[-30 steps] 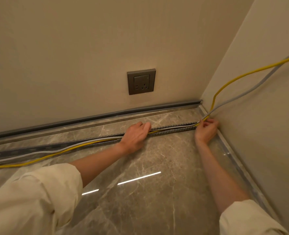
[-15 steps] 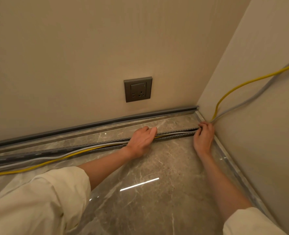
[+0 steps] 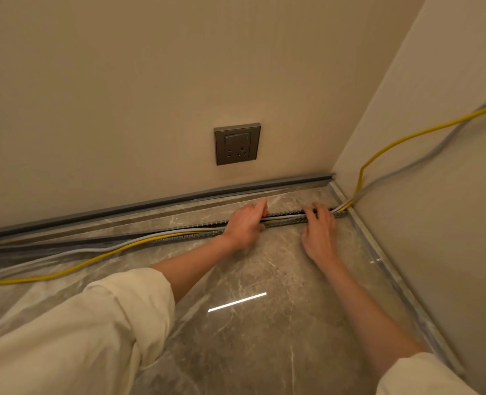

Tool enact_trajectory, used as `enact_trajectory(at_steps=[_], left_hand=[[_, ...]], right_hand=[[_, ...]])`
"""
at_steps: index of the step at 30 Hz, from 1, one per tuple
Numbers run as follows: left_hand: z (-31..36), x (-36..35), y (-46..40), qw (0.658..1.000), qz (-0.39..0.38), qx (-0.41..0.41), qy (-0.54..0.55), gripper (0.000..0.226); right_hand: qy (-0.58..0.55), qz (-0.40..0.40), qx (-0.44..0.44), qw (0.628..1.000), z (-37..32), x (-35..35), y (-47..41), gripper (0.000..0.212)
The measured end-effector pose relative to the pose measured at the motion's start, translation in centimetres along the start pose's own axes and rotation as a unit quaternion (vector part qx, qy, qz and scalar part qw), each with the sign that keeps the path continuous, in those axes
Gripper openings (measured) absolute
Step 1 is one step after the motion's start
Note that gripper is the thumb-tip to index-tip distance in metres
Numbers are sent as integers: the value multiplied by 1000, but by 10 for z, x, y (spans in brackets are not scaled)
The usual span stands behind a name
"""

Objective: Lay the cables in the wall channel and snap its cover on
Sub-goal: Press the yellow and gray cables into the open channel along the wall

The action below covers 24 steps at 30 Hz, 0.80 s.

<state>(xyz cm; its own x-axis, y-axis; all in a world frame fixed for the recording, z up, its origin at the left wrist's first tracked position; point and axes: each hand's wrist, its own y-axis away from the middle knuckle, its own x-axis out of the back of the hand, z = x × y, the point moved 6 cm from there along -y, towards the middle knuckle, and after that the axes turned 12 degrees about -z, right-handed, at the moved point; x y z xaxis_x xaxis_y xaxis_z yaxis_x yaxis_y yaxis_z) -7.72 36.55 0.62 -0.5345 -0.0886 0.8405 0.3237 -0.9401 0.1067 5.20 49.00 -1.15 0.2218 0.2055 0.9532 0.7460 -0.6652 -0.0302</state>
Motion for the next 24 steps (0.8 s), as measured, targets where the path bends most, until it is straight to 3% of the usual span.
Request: enact_trajectory(at_steps=[4, 10, 19, 22, 24], left_hand=[[-9, 3, 9, 999, -7, 5, 38, 36], [-60, 28, 63, 998, 41, 48, 17, 50], [-135, 75, 186, 979, 120, 115, -114, 54], [-152, 90, 212, 974, 126, 132, -131, 51], [-161, 98, 228, 973, 132, 139, -130, 49]], right_hand=[[28, -38, -23, 999, -10, -4, -1, 48], [72, -64, -76, 992, -23, -2, -4, 46], [75, -101, -155, 980, -45, -3, 4, 69], [66, -92, -114, 987, -73, -9, 13, 75], [64, -77, -24, 995, -108, -16, 22, 78]])
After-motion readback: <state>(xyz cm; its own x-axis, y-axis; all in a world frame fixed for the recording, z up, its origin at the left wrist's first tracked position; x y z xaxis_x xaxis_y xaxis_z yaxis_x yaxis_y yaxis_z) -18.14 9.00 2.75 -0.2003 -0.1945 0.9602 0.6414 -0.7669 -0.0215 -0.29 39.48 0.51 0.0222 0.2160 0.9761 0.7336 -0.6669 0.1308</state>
